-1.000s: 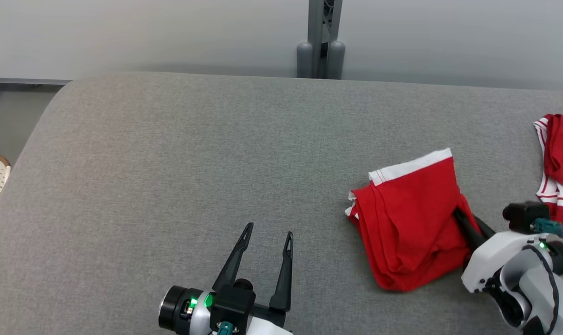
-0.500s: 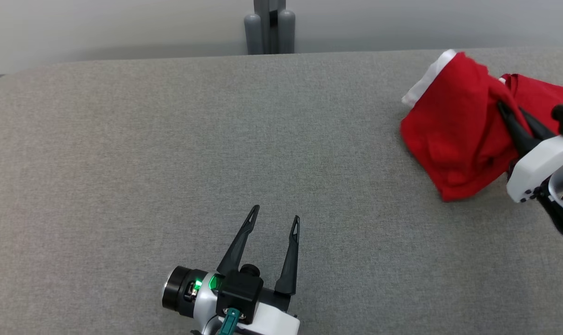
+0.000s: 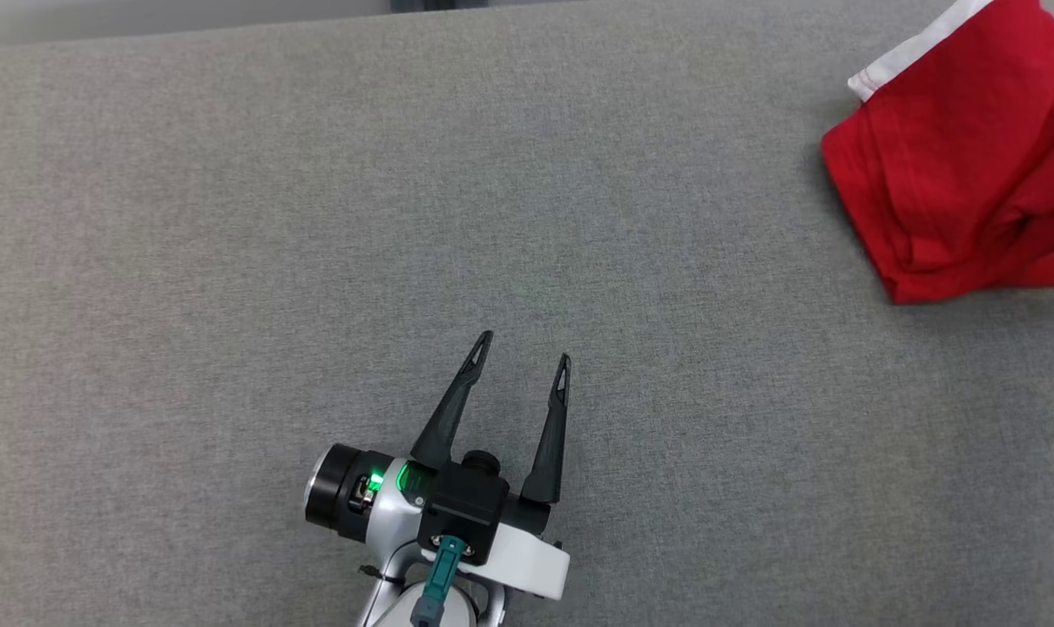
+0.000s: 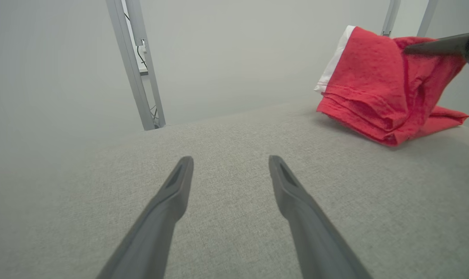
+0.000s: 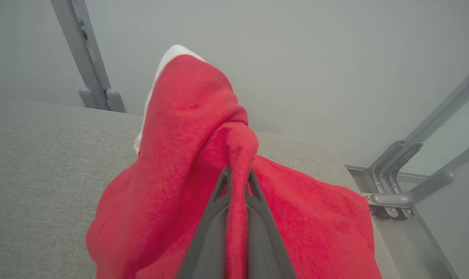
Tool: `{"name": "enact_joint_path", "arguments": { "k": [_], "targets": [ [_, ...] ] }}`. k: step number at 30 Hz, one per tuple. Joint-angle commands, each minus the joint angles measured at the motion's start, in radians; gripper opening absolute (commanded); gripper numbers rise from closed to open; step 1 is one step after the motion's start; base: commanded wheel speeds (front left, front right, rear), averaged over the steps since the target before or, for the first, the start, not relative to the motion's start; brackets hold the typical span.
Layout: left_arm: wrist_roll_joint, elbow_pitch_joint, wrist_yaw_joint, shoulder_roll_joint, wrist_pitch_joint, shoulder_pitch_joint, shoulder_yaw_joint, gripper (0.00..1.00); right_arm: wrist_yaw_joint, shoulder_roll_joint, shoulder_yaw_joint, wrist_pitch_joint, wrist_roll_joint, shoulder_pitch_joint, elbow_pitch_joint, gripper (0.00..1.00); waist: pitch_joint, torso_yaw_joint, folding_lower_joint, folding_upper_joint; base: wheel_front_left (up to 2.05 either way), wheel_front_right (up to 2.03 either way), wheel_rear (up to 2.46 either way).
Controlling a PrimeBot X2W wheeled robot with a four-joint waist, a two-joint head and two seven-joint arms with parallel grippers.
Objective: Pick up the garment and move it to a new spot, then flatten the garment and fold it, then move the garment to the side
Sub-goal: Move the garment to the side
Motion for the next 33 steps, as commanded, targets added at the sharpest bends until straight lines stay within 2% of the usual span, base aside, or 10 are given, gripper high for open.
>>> {"name": "enact_joint_path", "arguments": {
  "k": [1,11,24,29,30,31,32,33],
  "targets": [
    [0.011,0.004,0.005,0.004,-0.004,-0.019,0.004,1.00,0.000,-0.013,-0.005,-0.013,0.012,-0.015,0.010,0.00,0.022,-0.017,0.0000,0.0000,0.00,0.00,0.00],
    [0.030,0.023,0.005,0.004,-0.004,-0.063,-0.002,1.00,0.000,-0.018,-0.028,-0.062,0.084,-0.067,0.128,0.00,0.086,-0.048,0.0000,0.0000,0.00,0.00,0.00],
    [0.034,0.030,0.009,0.004,-0.004,-0.106,-0.022,1.00,0.000,-0.022,-0.033,-0.087,0.077,-0.139,0.293,0.00,0.143,-0.032,0.0000,0.0000,0.00,0.00,0.00],
    [0.013,0.016,0.023,0.004,-0.004,-0.110,-0.025,1.00,0.000,-0.017,-0.031,-0.089,0.061,-0.155,0.352,0.00,0.140,-0.021,0.0000,0.0000,0.00,0.00,0.00],
    [0.006,0.010,0.029,0.004,-0.004,-0.112,-0.025,1.00,0.000,-0.018,-0.034,-0.089,0.058,-0.159,0.371,0.07,0.136,-0.017,0.0000,0.0000,0.00,0.00,0.00],
    [0.002,0.005,0.035,0.004,-0.004,-0.113,-0.026,1.00,0.000,-0.021,-0.042,-0.089,0.053,-0.166,0.385,0.45,0.132,-0.013,0.0000,0.0000,0.00,0.00,0.00],
    [-0.003,0.001,0.037,0.004,-0.004,-0.113,-0.028,1.00,0.000,-0.028,-0.049,-0.089,0.039,-0.173,0.394,1.00,0.128,-0.009,0.0000,0.0000,0.00,0.00,0.00],
    [-0.005,-0.002,0.041,0.004,-0.004,-0.114,-0.031,1.00,0.000,-0.033,-0.059,-0.089,0.027,-0.176,0.401,1.00,0.123,-0.004,0.0000,0.0000,0.00,0.00,0.00]
  ]
}}
